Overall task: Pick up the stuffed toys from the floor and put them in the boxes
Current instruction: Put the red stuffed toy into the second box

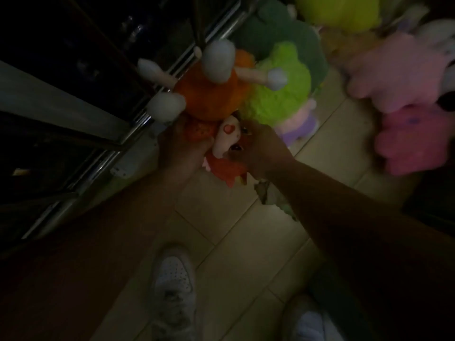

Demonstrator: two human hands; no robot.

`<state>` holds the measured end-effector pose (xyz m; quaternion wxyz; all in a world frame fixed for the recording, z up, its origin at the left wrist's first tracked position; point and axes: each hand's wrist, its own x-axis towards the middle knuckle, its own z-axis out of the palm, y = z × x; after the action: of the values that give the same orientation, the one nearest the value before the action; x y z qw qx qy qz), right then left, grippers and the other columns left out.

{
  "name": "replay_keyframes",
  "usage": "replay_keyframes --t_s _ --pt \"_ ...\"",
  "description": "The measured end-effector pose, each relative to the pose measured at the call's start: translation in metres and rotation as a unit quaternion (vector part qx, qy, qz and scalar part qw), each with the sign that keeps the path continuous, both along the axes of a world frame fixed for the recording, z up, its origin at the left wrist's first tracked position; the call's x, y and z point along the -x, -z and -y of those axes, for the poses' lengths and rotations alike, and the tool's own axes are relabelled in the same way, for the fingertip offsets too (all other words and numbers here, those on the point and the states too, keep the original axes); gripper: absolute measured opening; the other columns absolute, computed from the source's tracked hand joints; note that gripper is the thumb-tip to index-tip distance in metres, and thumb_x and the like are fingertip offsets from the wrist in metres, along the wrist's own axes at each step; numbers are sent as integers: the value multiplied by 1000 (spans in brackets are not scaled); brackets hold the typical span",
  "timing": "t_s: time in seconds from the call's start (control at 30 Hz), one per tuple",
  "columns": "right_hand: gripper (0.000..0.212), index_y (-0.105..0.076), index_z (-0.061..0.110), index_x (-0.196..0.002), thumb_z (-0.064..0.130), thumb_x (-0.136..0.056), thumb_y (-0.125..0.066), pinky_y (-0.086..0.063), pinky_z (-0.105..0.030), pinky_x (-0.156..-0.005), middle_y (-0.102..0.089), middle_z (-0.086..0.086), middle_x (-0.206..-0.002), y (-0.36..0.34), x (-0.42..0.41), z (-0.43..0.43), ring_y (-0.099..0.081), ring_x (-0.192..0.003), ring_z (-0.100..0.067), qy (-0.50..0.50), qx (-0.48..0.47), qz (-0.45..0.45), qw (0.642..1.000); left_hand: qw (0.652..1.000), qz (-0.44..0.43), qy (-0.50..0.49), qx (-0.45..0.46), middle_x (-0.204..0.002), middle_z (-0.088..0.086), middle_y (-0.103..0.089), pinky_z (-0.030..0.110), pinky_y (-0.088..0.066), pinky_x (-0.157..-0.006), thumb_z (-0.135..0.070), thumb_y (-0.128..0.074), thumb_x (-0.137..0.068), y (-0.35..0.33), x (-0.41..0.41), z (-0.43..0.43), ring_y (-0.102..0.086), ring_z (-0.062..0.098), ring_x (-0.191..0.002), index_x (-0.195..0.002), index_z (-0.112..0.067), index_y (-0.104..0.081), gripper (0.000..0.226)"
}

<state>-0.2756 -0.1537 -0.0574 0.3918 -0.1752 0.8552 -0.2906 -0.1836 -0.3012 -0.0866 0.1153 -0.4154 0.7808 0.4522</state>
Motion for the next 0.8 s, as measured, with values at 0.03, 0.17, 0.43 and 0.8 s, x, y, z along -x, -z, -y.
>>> replay_keyframes --t_s 0.03,0.17,0.43,0.8 --pt "103 -47 24 -136 62 -44 -72 -51 -44 -93 -60 -6 -128 15 1 1 -59 -115 -25 -4 -2 11 1000 1000 11 -6 10 -133 3 -55 45 -36 -108 -71 -49 -62 9 -1 2 -49 28 -124 -130 -29 -52 80" --pt "127 -31 25 -146 66 -33 -73 -46 -45 -100 -51 -5 -139 36 1 6 -49 -126 -25 -16 -10 -5 1000 999 2 -32 37 -136 5 -54 48 -31 -112 -66 -53 -66 12 2 -2 -48 27 -127 -130 -26 -53 76" --pt "126 -40 25 -140 76 -28 -66 -49 -45 -96 -55 -4 -130 4 -28 -9 -53 -119 -24 -8 -35 55 998 997 -38 -67 3 -107 -15 -68 27 -52 -85 -62 -64 -73 -46 -21 -25 -63 8 -97 -114 -41 -63 46" --pt "112 -44 33 -135 76 -34 -68 -51 -46 -91 -58 -3 -124 -166 -29 -70 -57 -111 -25 13 5 10 1000 996 -32 -84 29 -116 0 -62 36 -56 -81 -59 -65 -60 -208 -28 -76 -60 19 -105 -117 -42 -56 60"
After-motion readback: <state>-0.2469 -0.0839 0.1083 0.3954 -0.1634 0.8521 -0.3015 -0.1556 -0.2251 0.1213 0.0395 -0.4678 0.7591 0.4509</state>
